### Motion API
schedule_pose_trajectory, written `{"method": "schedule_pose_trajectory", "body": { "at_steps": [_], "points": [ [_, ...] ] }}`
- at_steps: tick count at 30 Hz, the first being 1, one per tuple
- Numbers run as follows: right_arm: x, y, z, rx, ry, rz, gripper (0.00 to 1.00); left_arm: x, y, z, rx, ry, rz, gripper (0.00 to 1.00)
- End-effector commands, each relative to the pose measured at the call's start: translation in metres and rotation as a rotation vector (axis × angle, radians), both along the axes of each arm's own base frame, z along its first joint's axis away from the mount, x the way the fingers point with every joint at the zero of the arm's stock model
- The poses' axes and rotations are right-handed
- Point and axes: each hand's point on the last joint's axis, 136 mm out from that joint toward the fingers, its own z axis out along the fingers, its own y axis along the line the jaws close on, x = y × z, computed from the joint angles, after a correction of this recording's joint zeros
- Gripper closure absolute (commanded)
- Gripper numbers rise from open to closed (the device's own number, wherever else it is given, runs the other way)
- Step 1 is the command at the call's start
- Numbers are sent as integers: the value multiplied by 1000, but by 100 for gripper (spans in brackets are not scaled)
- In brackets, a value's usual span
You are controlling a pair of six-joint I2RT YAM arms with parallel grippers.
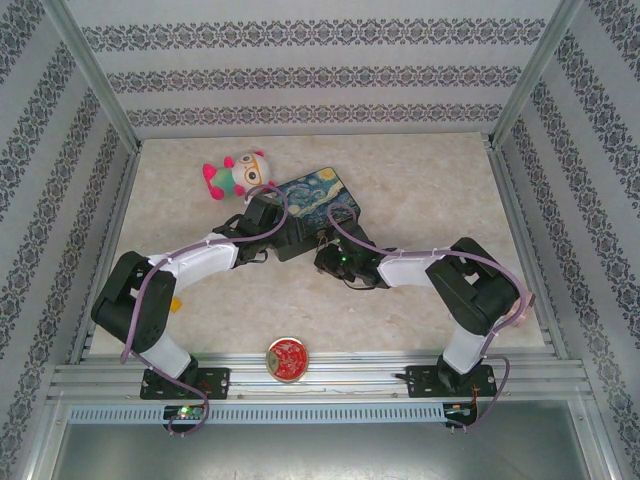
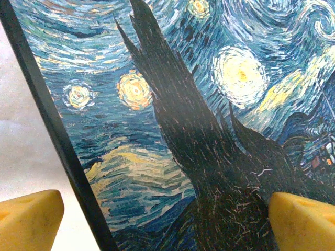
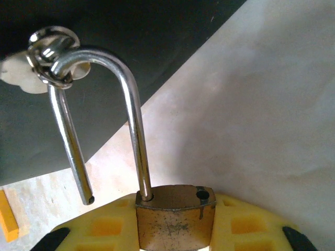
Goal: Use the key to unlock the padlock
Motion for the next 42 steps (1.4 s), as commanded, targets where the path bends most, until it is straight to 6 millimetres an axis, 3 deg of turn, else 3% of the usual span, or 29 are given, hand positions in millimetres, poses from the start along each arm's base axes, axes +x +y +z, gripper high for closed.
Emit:
{"method": "schedule_pose_trajectory", "body": {
  "at_steps": [1, 11, 29, 42],
  "points": [
    [5, 16, -4, 92, -3, 3, 100, -11, 1, -9, 5, 36, 2, 1],
    [11, 21, -2, 161, -8, -15, 100, -12, 4, -12, 17, 39, 5, 1],
    [14, 14, 26, 197, -79, -38, 100, -14, 6, -18, 33, 56, 6, 1],
    [26, 12, 35, 255, -109, -86, 100, -15, 6, -18, 33, 60, 5, 1]
  ]
}}
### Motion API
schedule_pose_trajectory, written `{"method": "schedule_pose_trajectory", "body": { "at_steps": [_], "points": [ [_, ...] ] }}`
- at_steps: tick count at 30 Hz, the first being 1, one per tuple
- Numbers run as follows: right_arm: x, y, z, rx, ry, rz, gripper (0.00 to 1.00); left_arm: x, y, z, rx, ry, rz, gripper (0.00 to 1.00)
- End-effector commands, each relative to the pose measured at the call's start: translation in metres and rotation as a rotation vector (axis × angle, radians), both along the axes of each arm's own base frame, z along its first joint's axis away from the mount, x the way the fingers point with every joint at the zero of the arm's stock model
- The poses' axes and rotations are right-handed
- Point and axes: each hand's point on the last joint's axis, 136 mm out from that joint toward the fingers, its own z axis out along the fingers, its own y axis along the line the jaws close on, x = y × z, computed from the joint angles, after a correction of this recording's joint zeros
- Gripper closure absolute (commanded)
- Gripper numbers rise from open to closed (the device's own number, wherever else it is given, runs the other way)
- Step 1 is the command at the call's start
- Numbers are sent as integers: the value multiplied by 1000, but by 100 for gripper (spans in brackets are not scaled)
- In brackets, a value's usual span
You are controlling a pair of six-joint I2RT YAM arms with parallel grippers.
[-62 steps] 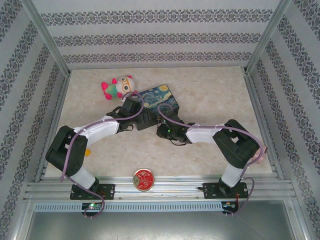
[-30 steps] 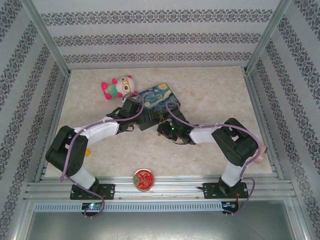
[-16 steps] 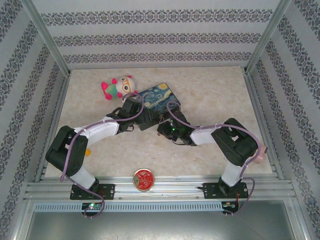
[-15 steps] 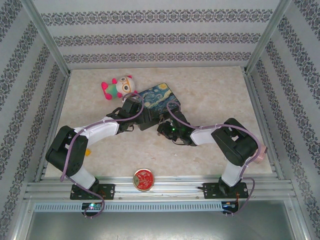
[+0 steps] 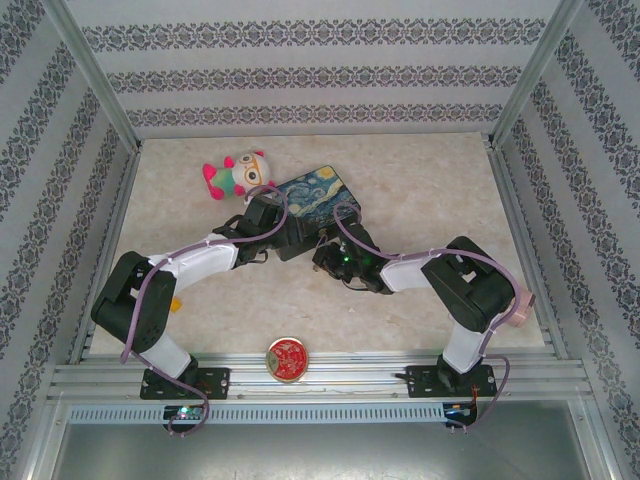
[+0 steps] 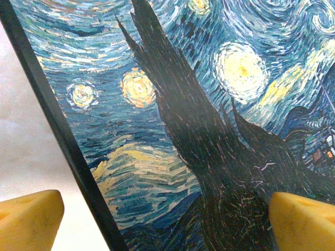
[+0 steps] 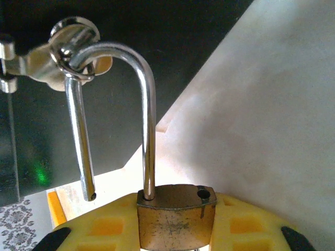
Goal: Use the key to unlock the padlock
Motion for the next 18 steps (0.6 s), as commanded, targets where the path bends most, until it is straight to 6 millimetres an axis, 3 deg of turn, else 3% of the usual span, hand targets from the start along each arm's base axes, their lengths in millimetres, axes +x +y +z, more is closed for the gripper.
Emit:
{"method": "schedule_pose_trajectory", "body": {
  "at_steps": [1, 18],
  "points": [
    [20, 6, 29, 89, -106, -36, 100, -15, 6, -17, 41, 59, 1, 1],
    [34, -7, 38, 112, -149, -116, 100, -17, 6, -16, 39, 64, -7, 1]
  ]
}}
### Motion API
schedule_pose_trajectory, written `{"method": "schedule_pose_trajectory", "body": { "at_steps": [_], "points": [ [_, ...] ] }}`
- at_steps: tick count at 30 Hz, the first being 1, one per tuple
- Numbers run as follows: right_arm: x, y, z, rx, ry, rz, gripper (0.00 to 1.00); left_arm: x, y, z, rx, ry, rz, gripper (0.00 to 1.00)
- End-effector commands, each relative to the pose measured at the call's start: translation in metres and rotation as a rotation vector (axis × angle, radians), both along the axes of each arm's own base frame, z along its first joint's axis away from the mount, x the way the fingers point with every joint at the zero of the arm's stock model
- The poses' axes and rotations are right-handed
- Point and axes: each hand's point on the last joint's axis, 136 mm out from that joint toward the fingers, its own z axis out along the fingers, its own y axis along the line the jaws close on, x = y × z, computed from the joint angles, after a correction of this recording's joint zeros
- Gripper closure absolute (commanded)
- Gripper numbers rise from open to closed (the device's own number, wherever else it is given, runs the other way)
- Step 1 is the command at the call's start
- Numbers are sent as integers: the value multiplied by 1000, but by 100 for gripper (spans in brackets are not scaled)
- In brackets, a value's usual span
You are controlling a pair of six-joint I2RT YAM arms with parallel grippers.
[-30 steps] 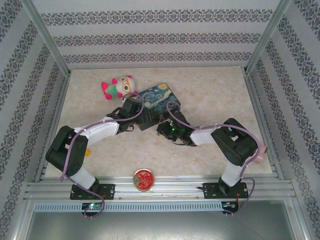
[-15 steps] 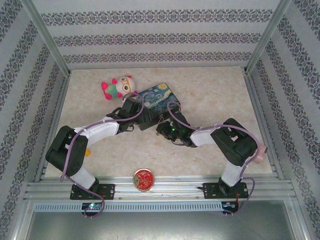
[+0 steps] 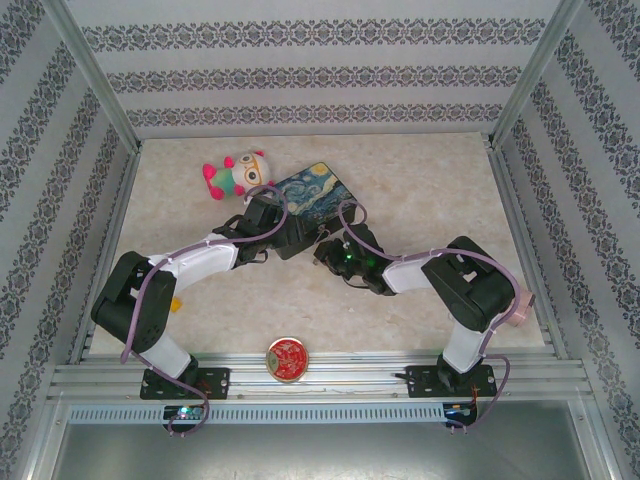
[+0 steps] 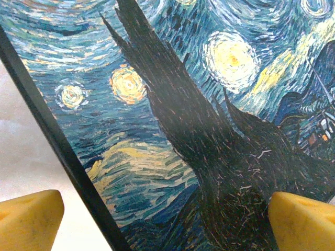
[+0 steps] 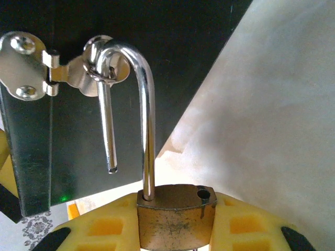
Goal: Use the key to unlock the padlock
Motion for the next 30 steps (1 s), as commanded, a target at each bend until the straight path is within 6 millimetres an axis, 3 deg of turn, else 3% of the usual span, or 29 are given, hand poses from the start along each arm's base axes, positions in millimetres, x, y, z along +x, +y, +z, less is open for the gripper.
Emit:
{"method": "schedule_pose_trajectory", "body": {
  "at_steps": [1, 14, 30],
  "points": [
    [22, -4, 28, 51, -108, -68, 100, -17, 5, -16, 38, 65, -13, 1],
    [35, -14, 16, 58, -96, -124, 100, -19, 7, -18, 47, 69, -14, 1],
    [53, -24, 19, 117, -126, -168, 100, -24, 10, -34, 66, 106, -10, 4]
  ]
}}
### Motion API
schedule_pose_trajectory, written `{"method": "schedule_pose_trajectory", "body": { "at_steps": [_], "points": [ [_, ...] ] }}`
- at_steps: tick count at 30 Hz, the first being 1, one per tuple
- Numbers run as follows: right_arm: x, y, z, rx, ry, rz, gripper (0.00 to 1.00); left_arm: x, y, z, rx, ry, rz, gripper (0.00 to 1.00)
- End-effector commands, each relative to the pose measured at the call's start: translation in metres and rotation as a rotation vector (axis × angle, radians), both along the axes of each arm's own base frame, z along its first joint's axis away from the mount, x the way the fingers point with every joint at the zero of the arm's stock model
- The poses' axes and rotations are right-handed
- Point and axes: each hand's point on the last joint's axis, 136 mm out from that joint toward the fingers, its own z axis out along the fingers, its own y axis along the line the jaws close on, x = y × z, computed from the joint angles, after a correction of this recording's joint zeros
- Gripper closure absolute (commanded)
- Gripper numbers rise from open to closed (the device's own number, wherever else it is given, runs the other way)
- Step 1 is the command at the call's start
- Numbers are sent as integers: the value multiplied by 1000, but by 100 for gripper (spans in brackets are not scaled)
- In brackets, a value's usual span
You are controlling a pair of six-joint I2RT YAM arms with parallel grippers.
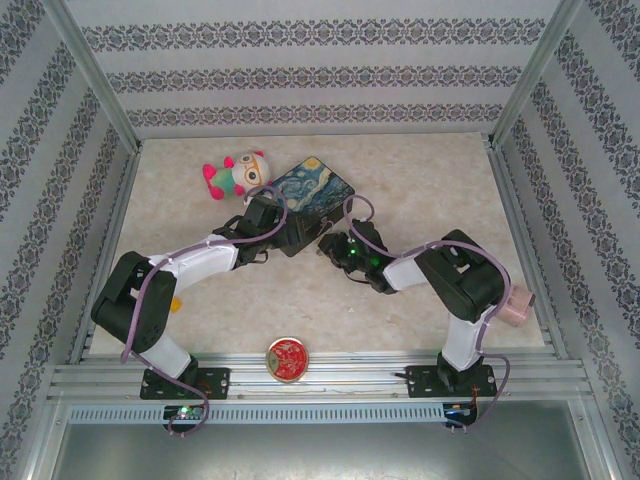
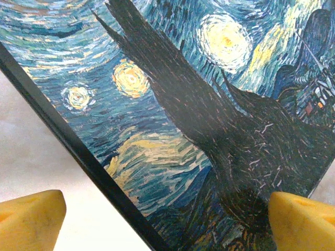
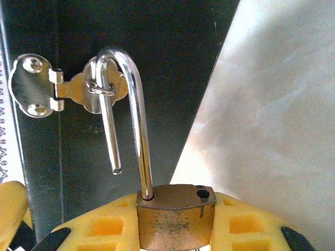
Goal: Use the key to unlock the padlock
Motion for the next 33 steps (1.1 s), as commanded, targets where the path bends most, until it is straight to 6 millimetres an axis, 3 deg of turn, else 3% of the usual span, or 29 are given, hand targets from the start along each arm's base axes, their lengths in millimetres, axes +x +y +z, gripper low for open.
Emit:
{"method": "schedule_pose_trajectory", "body": {
  "at_steps": [1, 8, 12, 16, 26, 33],
  "points": [
    [26, -12, 19, 51, -79, -86, 100, -25, 11, -35, 81, 118, -13, 4],
    [34, -19, 20, 60, -94, -105, 100, -32, 15, -49, 99, 151, -10, 11],
    [40, -23, 21, 51, -109, -111, 95, -37, 22, -54, 128, 165, -6, 15],
    [46, -27, 21, 43, -119, -114, 94, -40, 24, -56, 136, 171, -4, 15],
    [54, -29, 25, 27, -151, -100, 82, -40, 24, -58, 137, 176, -6, 16],
    [58, -36, 26, -5, -168, -99, 81, -39, 22, -60, 133, 184, -10, 17]
  ]
}}
